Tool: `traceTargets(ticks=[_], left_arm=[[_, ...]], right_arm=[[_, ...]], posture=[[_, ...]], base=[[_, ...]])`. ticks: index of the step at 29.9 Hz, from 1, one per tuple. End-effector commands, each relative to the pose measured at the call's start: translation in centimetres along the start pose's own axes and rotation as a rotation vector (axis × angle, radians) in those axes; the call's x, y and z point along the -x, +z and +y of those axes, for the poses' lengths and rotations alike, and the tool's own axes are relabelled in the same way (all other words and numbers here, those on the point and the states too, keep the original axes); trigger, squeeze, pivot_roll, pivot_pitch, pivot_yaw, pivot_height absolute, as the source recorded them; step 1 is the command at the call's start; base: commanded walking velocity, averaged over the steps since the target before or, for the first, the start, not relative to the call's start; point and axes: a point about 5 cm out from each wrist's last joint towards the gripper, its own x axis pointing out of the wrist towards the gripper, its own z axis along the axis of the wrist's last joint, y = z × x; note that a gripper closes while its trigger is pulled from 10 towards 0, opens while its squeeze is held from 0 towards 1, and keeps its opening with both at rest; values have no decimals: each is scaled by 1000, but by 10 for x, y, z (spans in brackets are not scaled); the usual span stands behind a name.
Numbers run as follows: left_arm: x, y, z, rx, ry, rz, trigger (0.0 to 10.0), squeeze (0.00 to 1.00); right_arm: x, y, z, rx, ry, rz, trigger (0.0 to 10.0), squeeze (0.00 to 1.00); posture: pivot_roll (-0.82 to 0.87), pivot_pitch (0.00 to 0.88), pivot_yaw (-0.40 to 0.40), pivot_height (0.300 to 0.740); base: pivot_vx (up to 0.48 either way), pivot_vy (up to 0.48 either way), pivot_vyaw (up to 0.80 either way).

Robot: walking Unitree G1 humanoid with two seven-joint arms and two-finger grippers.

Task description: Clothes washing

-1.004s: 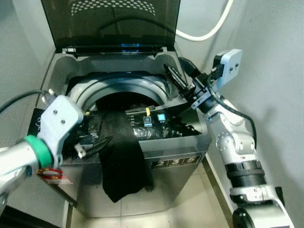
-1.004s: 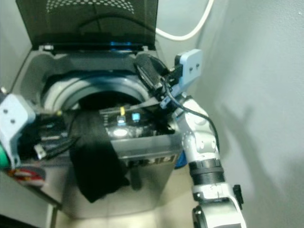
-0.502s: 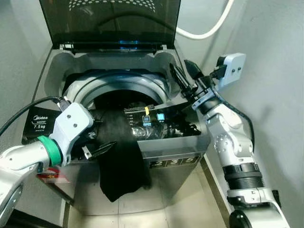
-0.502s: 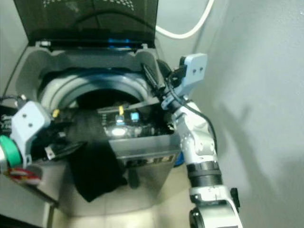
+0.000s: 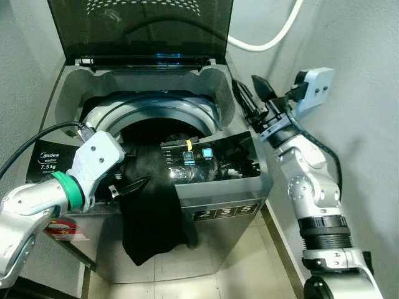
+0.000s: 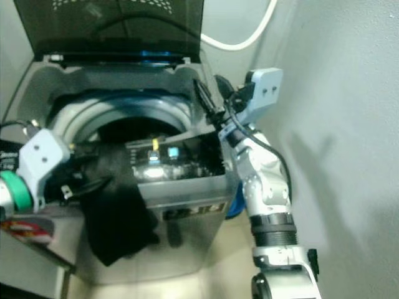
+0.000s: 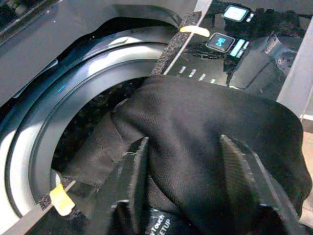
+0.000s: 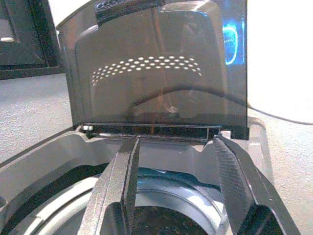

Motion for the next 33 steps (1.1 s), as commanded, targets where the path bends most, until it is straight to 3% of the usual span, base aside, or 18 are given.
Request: traceTargets(ticks=[1, 10, 15, 23, 24, 26, 27, 28, 29, 30, 31, 32, 33], left_arm=[[-2, -18, -10, 54, -59, 65, 0, 0], [-2, -20, -8, 50, -43, 56, 0, 0], [-8, -11, 2, 22, 35, 1, 0, 0], [-40, 23, 30, -63, 224, -197, 0, 0], [-49, 34, 36, -73, 257, -247, 3137, 0], [-49, 34, 36, -73, 257, -247, 3137, 0], [-59, 46, 41, -96, 286, -297, 10000, 0], [-68, 58, 50, -127, 333, -335, 10000, 0], [-68, 58, 50, -127, 333, -335, 10000, 0], [-80, 94, 77, -276, 515, -409, 10000, 0], [-80, 94, 77, -276, 515, -409, 10000, 0], [-79, 112, 87, -379, 609, -438, 10000, 0], [-79, 112, 87, -379, 609, -438, 10000, 0]], right_arm=[[2, 1, -2, 7, -6, 3, 10000, 0], [0, 1, 0, 3, 0, 5, 10000, 0], [-1, 3, 1, 1, 6, 1, 10000, 0], [-3, 7, 2, 1, 10, -11, 10000, 0], [-4, 7, 2, 2, 11, -13, 10000, 0], [-4, 7, 2, 2, 11, -13, 10000, 0], [-5, 8, 3, 1, 12, -15, 10000, 0], [-5, 8, 3, 1, 12, -18, 10000, 0], [-5, 8, 3, 1, 12, -18, 10000, 0], [-3, 11, 4, 5, 9, -26, 10000, 0], [-3, 11, 4, 5, 9, -26, 10000, 0], [-2, 12, 4, 6, 5, -30, 10000, 0], [-2, 12, 4, 6, 5, -30, 10000, 0]], posture=[[117, 154, 7, 740], [121, 149, 0, 740], [117, 145, -1, 740], [101, 144, -8, 740], [98, 145, -6, 740], [98, 145, -6, 740], [89, 148, -5, 740], [76, 150, -1, 740], [76, 150, -1, 740], [59, 155, 5, 740], [59, 155, 5, 740], [51, 158, 9, 740], [51, 158, 9, 740]], base=[[0, 0, 0], [0, 0, 0], [0, 0, 0], [0, 0, 0], [0, 0, 0], [0, 0, 0], [0, 0, 0], [0, 0, 0], [0, 0, 0], [0, 0, 0], [0, 0, 0], [0, 0, 0], [0, 0, 0]])
